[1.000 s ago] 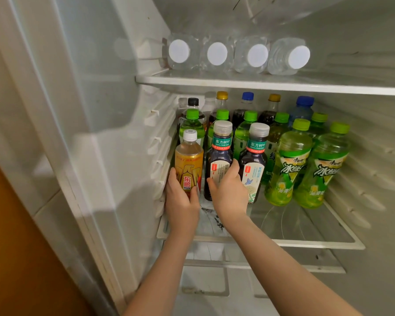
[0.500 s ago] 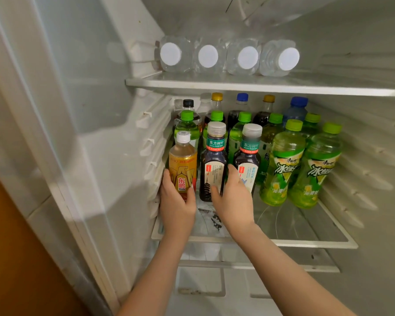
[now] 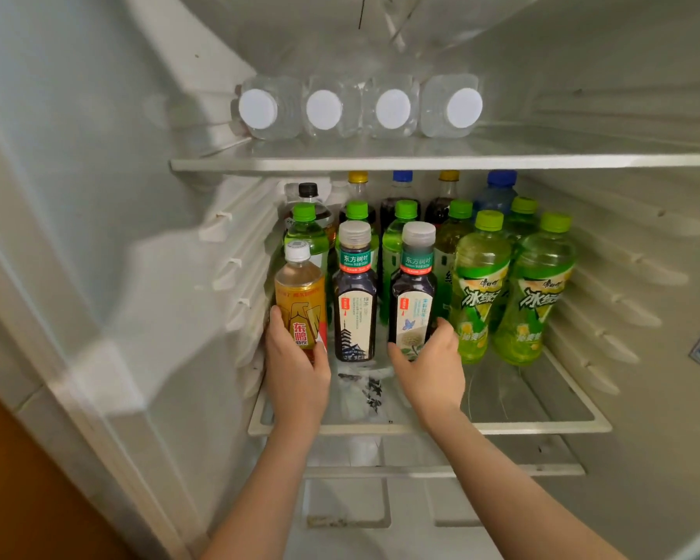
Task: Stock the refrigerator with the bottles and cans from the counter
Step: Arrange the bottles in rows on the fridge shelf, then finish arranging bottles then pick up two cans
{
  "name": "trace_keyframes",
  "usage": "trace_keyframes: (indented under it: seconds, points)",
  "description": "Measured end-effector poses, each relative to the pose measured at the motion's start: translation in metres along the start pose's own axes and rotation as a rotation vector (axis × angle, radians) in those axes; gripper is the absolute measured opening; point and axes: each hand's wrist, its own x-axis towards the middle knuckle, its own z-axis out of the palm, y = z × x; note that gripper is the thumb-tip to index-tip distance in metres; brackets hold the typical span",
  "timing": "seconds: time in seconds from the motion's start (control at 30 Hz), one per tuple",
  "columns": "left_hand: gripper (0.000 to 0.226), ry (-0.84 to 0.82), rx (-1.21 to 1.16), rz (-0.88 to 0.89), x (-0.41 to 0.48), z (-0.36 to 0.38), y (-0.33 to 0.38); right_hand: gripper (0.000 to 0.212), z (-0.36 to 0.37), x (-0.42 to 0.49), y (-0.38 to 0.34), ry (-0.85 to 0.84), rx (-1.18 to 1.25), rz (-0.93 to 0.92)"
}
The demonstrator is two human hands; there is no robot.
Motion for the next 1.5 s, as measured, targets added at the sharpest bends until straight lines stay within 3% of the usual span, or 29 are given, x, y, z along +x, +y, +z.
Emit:
trace_keyframes:
  seconds: [0.2,0.77,0.97,1.1,1.3,1.5]
  points:
    - [0.079,-0.02,0.036,-0.05,0.001,0.002,-0.001,0.072,0.005,0.007,0.0,0.017,-0.046,-0.021]
    - [0.076,-0.04,0.024,-0.055,0.002,-0.002,-0.001,0.082,0.0,0.001,0.002,-0.005,-0.043,-0.047]
    - [0.075,0.013,0.064,0.0,-0.001,-0.001,0.001,0.053,-0.027,-0.001,0.022,0.251,0.068,-0.153]
    - [0.071,0.058,0.081,0.069,-0.003,-0.002,0.005,0.054,-0.042,0.012,0.035,0.361,0.034,-0.173]
    - [0.068,0.074,0.121,0.111,-0.003,-0.002,0.008,0.069,-0.042,0.026,0.04,0.188,0.103,-0.073]
    - [0.073,0.079,0.096,0.042,0.0,0.004,0.005,0.065,-0.043,0.033,0.045,0.139,0.126,-0.042]
